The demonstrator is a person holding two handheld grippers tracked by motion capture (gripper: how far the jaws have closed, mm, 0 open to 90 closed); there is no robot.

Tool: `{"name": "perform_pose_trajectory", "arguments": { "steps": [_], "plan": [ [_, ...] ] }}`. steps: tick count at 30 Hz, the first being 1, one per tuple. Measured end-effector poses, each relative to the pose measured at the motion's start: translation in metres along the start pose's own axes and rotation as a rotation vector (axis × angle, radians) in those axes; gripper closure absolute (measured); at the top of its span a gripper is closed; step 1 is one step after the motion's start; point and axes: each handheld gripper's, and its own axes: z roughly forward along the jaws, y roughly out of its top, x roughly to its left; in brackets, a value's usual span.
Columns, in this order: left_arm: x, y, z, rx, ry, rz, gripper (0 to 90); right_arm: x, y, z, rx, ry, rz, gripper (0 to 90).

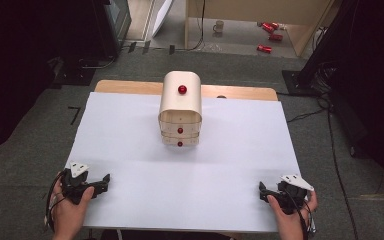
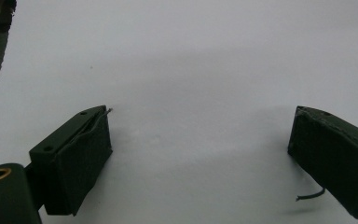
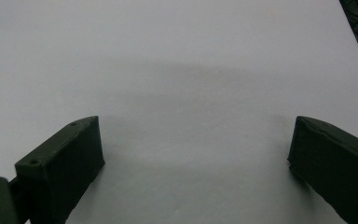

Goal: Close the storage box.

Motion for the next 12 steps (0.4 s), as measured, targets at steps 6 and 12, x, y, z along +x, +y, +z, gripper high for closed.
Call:
{"name": "perform_pose_trajectory", "arguments": {
  "steps": [6,12],
  "plan": [
    [0.0000,0.0000,0.0000,0.000,0.000,0.000,5.7,0.0000,0.0005,-0.0001,0.006,-0.001,0.001,2.4],
    [0.0001,0.0002,0.0001,0.001,-0.001,0.000,5.6,-0.0003,0.0011,0.0004,0.008,0.002,0.001,2.4]
  ]
}}
